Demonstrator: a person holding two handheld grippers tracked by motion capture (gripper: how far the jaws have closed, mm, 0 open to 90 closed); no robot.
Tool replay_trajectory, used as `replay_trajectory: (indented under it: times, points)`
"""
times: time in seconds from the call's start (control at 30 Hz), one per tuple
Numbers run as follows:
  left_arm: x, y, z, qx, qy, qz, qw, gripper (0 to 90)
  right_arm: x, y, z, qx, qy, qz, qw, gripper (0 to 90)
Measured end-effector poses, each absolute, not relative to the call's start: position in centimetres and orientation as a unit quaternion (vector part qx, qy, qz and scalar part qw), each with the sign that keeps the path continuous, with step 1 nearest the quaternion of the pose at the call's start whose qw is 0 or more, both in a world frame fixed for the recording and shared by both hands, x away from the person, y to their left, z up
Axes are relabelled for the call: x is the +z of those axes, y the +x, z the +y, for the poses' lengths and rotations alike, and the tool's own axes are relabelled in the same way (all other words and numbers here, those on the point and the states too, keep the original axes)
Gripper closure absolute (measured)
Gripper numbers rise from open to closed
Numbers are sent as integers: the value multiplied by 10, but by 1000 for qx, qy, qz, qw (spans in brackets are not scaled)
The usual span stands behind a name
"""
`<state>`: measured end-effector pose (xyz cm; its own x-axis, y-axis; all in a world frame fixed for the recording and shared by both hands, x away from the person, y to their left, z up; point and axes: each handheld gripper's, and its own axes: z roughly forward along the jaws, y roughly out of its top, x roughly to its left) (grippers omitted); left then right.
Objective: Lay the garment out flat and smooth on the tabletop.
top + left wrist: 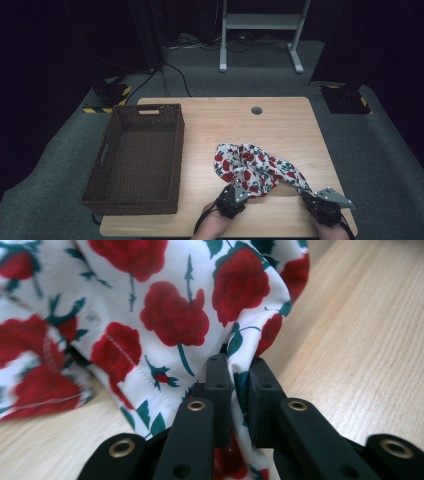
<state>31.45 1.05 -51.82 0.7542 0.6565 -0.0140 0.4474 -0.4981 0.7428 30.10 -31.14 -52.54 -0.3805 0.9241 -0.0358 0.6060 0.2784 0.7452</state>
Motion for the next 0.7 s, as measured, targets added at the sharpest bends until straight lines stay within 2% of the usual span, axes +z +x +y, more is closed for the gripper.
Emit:
replay_trajectory:
  times: [0.33, 0.6, 0.7]
  points:
    - [-491, 334, 67, 188, 800, 408, 399, 821, -524, 300, -341, 316, 532, 743, 256, 862]
    - [-504, 347, 76, 197, 791, 442, 373, 793, -523, 299, -359, 314, 553, 726, 262, 856]
    - [-510, 347, 76, 195, 790, 449, 369, 763, -520, 296, -360, 315, 552, 724, 268, 817]
